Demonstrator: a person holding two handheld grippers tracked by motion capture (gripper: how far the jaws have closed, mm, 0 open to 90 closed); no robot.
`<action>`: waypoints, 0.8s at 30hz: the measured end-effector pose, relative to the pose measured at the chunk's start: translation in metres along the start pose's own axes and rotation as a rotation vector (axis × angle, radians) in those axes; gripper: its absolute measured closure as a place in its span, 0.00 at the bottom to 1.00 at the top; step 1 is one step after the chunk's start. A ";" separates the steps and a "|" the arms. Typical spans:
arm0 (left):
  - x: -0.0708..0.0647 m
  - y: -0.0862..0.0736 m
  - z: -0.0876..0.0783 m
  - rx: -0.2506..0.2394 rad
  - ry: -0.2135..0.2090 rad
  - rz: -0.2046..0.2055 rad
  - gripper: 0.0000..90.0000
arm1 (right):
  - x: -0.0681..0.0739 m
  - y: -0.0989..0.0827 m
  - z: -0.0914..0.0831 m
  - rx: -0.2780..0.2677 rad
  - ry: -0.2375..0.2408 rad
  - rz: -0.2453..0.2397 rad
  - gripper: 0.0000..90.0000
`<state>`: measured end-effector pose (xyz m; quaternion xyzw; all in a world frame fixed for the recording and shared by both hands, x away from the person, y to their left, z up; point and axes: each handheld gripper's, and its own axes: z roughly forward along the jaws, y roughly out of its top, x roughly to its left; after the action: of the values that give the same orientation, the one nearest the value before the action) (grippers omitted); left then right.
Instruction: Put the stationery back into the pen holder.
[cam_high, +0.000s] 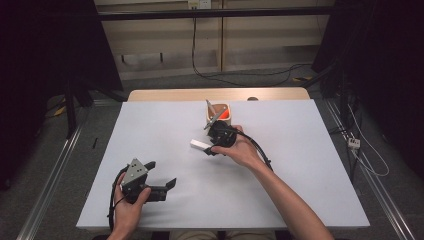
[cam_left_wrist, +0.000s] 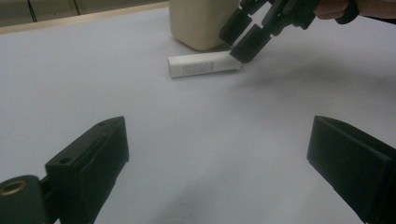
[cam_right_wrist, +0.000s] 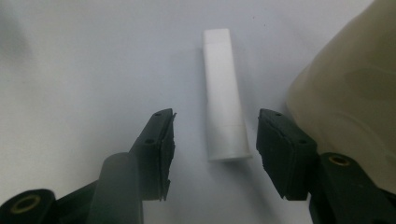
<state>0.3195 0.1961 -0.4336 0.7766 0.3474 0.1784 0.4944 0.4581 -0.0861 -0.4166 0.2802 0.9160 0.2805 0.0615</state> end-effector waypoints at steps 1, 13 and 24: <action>0.000 0.000 0.000 -0.001 0.003 0.001 0.06 | 0.001 0.001 0.002 0.012 -0.001 -0.008 0.55; -0.001 0.000 0.000 0.010 -0.004 0.000 0.05 | -0.005 0.001 0.017 0.078 -0.017 -0.016 0.65; -0.002 -0.001 0.001 0.011 -0.011 -0.004 0.05 | -0.007 0.003 0.024 0.102 -0.013 -0.024 0.72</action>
<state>0.3185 0.1944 -0.4342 0.7795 0.3473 0.1712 0.4924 0.4717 -0.0761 -0.4350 0.2741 0.9319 0.2309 0.0566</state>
